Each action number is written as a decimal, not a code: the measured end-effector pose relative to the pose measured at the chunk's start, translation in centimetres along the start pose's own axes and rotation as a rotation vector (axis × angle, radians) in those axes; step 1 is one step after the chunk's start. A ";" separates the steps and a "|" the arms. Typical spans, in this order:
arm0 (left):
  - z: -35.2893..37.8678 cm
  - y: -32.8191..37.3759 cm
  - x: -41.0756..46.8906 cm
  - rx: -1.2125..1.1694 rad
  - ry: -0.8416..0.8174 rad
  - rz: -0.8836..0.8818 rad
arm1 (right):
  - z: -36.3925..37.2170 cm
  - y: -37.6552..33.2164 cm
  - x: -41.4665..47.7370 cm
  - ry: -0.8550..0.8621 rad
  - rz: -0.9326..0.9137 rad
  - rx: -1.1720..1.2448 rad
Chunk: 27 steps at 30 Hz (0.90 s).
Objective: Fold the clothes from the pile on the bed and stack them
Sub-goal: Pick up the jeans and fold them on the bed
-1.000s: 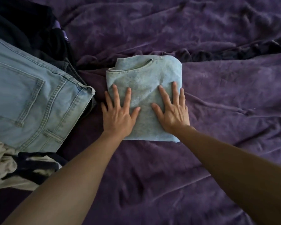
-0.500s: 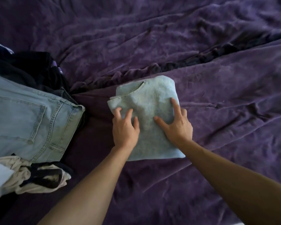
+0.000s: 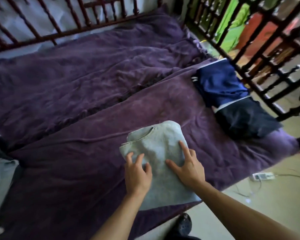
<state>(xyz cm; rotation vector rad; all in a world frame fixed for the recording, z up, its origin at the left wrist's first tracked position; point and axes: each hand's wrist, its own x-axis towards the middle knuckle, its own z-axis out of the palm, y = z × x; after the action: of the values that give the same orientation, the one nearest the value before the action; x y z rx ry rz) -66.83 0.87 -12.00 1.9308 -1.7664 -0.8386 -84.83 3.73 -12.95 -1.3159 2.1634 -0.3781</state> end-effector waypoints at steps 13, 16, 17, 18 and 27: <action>12.7 23.4 -0.3 -0.148 -0.147 0.145 | -21.6 16.3 6.4 0.149 0.061 -0.031; 16.2 27.2 1.1 -0.212 -0.203 0.114 | -25.6 19.4 10.0 0.133 0.056 -0.075; 17.6 28.4 1.5 -0.236 -0.226 0.098 | -26.8 20.5 11.4 0.118 0.056 -0.099; 18.9 29.5 2.1 -0.260 -0.250 0.077 | -27.9 21.6 12.9 0.101 0.056 -0.129; 31.9 34.3 7.9 -0.253 -0.484 0.010 | -31.2 31.0 26.6 -0.042 0.084 -0.414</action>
<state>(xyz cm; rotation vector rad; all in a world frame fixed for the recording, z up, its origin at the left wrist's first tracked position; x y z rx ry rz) -113.45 -7.89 -14.83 1.6438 -1.8059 -1.5465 -135.24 -6.55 -12.62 -1.4230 2.3314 0.1399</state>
